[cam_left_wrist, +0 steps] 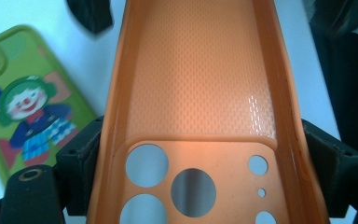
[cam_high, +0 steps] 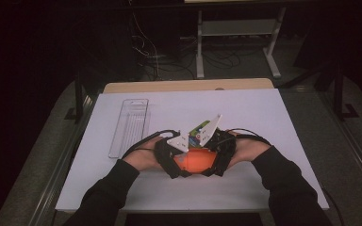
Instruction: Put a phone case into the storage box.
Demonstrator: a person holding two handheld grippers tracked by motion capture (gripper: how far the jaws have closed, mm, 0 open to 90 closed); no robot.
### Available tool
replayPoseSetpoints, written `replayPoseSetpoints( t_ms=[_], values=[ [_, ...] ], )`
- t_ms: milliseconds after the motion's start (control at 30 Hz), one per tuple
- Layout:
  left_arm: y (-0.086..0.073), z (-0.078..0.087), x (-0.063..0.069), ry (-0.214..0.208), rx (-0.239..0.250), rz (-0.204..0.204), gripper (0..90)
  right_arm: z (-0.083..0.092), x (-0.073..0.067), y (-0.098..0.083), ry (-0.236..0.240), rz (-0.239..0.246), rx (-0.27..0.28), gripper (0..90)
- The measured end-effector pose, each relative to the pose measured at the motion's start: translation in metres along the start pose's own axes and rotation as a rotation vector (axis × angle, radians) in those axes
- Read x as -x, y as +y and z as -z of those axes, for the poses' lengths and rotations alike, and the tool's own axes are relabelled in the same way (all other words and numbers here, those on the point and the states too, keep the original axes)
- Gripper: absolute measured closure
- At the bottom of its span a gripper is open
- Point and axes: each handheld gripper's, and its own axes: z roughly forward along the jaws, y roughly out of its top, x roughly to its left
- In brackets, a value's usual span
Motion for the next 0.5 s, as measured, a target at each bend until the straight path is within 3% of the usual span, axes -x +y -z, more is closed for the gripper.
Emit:
replayPoseSetpoints(
  t_ms=[67,367,500],
  values=[
    [-0.002,0.002,-0.002,0.006,-0.005,0.020,16.0,0.009,0.004,-0.005,-0.041,-0.036,0.025,0.0],
    [-0.008,0.002,-0.006,0.082,-0.012,0.178,15.9,0.021,0.018,-0.025,-0.111,-0.143,0.066,0.0],
    [-0.009,0.003,-0.008,0.131,-0.035,0.206,15.9,0.023,0.023,-0.038,-0.148,-0.213,0.076,0.0]
  ],
)
